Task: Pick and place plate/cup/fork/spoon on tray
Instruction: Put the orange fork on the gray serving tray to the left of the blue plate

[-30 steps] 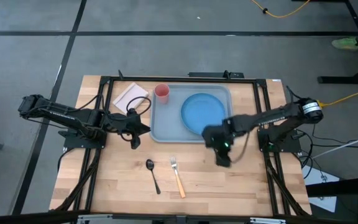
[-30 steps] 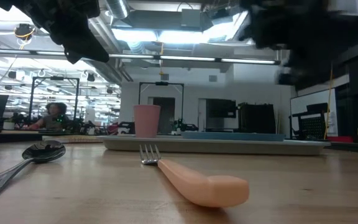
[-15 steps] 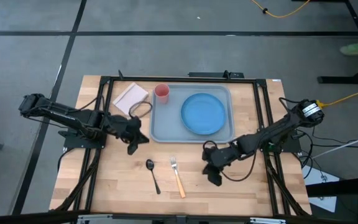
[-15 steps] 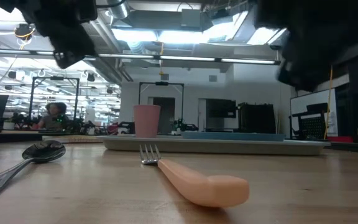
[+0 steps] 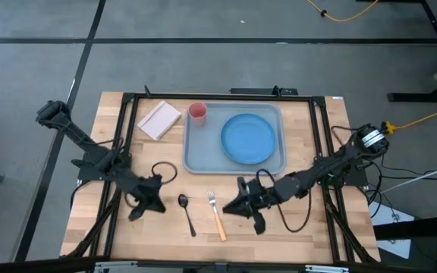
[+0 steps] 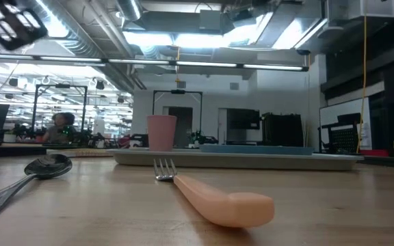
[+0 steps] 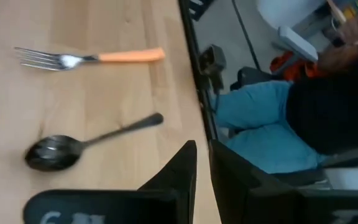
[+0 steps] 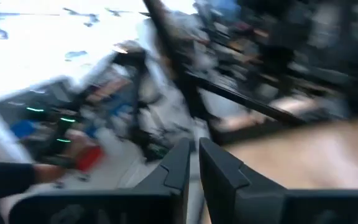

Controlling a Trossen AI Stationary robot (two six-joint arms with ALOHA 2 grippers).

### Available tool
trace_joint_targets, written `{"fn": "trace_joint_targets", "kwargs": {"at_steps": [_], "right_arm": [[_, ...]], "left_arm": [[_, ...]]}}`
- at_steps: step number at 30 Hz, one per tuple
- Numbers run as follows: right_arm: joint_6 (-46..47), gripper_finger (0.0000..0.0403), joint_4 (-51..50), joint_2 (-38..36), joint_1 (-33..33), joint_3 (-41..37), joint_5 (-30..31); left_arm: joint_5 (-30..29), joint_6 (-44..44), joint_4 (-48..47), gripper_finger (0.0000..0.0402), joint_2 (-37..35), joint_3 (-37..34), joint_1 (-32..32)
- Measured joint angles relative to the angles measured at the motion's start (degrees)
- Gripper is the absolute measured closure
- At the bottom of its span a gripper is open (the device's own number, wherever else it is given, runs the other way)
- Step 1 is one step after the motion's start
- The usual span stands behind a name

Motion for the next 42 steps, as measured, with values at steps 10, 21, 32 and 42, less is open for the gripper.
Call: {"fn": "trace_joint_targets", "kwargs": {"at_steps": [10, 21, 32, 42], "right_arm": [[-9.79, 0.0362, 13.86, 15.39, 4.49, 19.94, -7.34], [9.26, 0.0362, -48.54, 28.64, 4.73, 57.50, 13.33], [41.34, 0.0362, -89.08, 36.16, 1.87, 71.61, 24.07], [51.68, 0.0362, -99.21, 41.84, -5.93, 71.61, 1.89]], "left_arm": [[-10.10, 0.00, 0.00, 0.0365, 1.13, 0.00, -11.64], [-15.59, 0.00, -0.22, 0.0365, 1.13, 0.00, -18.80], [-18.66, 3.19, -1.39, 0.0365, 1.13, 0.00, -23.53], [-21.66, 4.96, -2.25, 0.0365, 1.13, 0.00, -23.86]]}}
